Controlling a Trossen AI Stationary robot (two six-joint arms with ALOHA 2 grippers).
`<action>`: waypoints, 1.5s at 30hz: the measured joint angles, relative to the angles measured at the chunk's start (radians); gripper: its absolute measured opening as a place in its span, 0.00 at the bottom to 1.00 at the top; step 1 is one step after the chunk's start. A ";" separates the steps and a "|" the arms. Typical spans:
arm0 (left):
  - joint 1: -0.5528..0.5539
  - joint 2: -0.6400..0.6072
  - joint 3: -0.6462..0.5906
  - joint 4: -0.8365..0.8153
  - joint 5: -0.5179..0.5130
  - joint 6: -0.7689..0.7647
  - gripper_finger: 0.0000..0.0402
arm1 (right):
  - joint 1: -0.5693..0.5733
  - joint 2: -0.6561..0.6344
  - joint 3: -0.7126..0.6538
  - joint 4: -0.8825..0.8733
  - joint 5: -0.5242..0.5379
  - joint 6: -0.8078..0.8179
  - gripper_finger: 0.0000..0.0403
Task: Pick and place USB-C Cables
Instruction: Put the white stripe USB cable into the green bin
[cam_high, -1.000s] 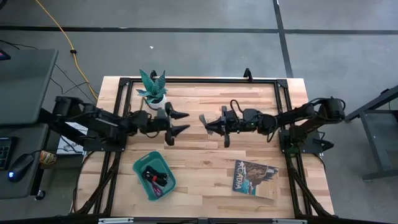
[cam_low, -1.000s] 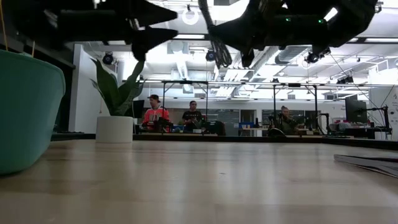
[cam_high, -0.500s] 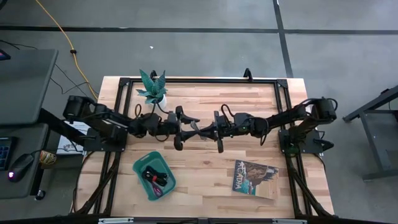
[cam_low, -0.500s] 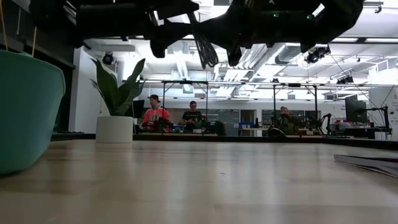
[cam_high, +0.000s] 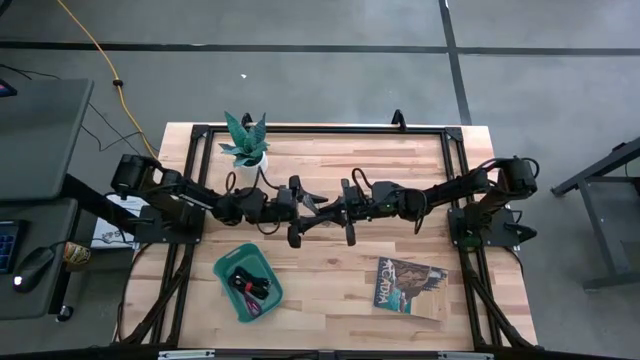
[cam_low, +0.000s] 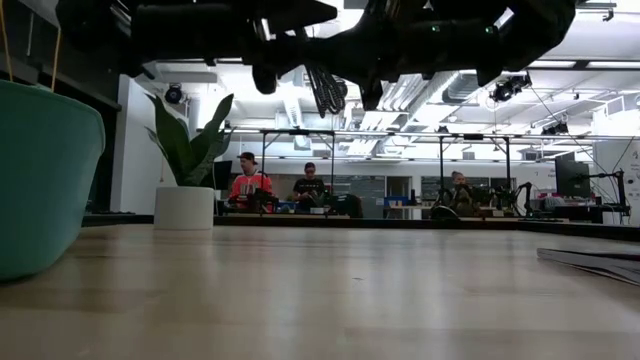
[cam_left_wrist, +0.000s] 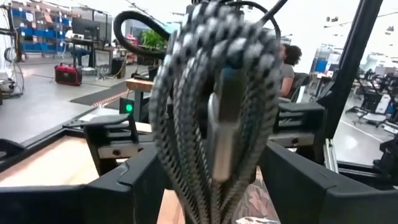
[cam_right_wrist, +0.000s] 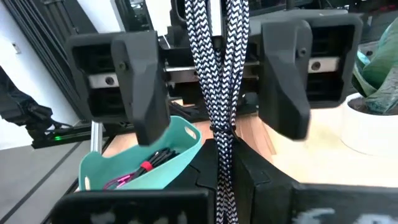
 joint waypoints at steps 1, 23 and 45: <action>0.000 0.000 0.000 0.003 -0.001 0.000 0.55 | 0.000 0.000 0.000 -0.003 0.000 0.000 0.01; -0.001 -0.001 0.000 -0.014 -0.014 0.000 0.01 | 0.000 0.000 0.000 -0.016 0.001 0.000 0.12; 0.003 -0.084 -0.002 -0.178 -0.017 0.026 0.00 | -0.027 -0.117 0.000 -0.261 0.019 -0.052 0.59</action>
